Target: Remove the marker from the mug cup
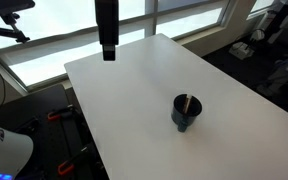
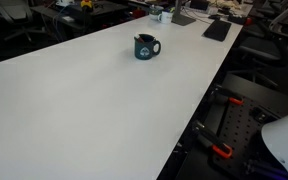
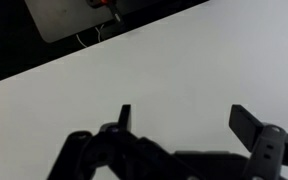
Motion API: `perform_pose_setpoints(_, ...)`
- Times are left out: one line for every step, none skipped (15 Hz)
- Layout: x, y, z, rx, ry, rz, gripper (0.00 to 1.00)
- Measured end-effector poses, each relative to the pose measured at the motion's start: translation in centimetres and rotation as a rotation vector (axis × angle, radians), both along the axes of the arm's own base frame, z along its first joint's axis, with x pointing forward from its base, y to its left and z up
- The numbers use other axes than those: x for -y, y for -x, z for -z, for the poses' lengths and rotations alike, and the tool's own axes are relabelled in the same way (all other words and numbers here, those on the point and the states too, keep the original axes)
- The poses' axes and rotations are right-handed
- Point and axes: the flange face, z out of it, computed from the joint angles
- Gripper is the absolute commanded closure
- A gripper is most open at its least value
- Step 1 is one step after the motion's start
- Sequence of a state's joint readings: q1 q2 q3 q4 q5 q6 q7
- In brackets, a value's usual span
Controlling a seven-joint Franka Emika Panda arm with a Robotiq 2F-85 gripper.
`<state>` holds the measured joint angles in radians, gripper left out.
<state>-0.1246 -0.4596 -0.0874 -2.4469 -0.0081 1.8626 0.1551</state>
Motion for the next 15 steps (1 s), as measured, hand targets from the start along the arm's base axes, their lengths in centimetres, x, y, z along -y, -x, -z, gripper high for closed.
perform_pose_setpoints(0.4, -0.5, 0.2, 0.005, 0.032, -0.022, 0.00)
perform_pose_setpoints(0.9, -1.1, 0.3, 0.010, 0.066, -0.050, 0.00)
perform_pose_setpoints(1.4, -1.9, 0.5, 0.016, 0.100, -0.083, 0.00)
perform_pose_setpoints(2.0, -2.9, 0.8, 0.026, 0.131, -0.110, 0.00)
perform_pose_setpoints(2.7, -3.9, 1.3, 0.037, 0.161, -0.140, 0.00)
perform_pose_setpoints(3.4, -4.9, 2.0, 0.048, 0.183, -0.172, 0.00)
perform_pose_setpoints(4.1, -5.9, 2.8, 0.056, 0.201, -0.203, 0.00)
perform_pose_setpoints(4.8, -6.9, 3.6, 0.065, 0.210, -0.230, 0.00)
perform_pose_setpoints(5.6, -7.9, 4.4, 0.071, 0.220, -0.255, 0.00)
perform_pose_setpoints(6.3, -8.9, 5.3, 0.071, 0.229, -0.280, 0.00)
perform_pose_setpoints(7.0, -9.9, 6.0, 0.071, 0.234, -0.304, 0.00)
perform_pose_setpoints(7.7, -10.8, 6.7, 0.069, 0.236, -0.328, 0.00)
perform_pose_setpoints(8.3, -11.8, 7.4, 0.064, 0.233, -0.358, 0.00)
perform_pose_setpoints(8.9, -12.9, 8.2, 0.058, 0.222, -0.389, 0.00)
perform_pose_setpoints(9.4, -13.9, 9.0, 0.052, 0.204, -0.418, 0.00)
